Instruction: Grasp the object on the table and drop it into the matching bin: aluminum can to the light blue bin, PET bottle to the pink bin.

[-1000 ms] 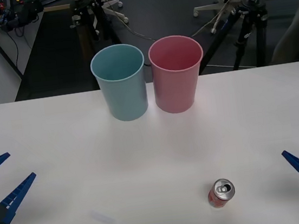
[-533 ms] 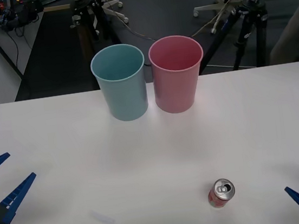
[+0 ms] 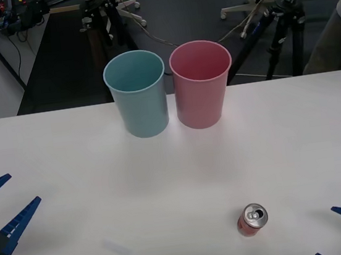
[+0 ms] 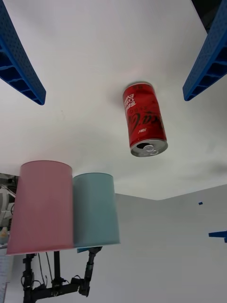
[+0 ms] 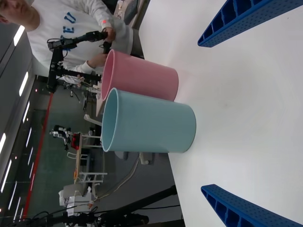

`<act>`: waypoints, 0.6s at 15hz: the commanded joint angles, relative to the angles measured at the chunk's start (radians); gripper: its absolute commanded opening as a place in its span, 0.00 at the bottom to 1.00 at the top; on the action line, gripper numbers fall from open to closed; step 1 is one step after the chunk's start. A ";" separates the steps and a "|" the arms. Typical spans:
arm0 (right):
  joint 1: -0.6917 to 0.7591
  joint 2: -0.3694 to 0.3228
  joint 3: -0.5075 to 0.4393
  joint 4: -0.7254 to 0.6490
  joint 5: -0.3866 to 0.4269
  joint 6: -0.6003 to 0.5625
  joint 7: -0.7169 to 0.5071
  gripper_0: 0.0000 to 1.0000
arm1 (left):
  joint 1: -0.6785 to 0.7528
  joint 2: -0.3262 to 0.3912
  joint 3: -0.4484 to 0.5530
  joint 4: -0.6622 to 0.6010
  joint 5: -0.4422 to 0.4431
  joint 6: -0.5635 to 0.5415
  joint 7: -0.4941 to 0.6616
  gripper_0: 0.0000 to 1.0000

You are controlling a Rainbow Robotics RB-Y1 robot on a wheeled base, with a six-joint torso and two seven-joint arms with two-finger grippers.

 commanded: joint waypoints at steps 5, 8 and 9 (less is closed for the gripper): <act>-0.054 0.016 0.149 0.023 0.046 0.078 0.071 1.00 | 0.000 0.000 0.000 0.000 0.000 0.000 0.000 1.00; -0.066 0.027 0.209 0.023 0.046 0.119 0.103 1.00 | 0.000 0.000 0.000 0.000 0.000 0.000 0.000 1.00; -0.072 0.039 0.215 0.024 0.055 0.133 0.114 1.00 | 0.000 0.000 0.000 0.000 0.000 0.000 0.000 1.00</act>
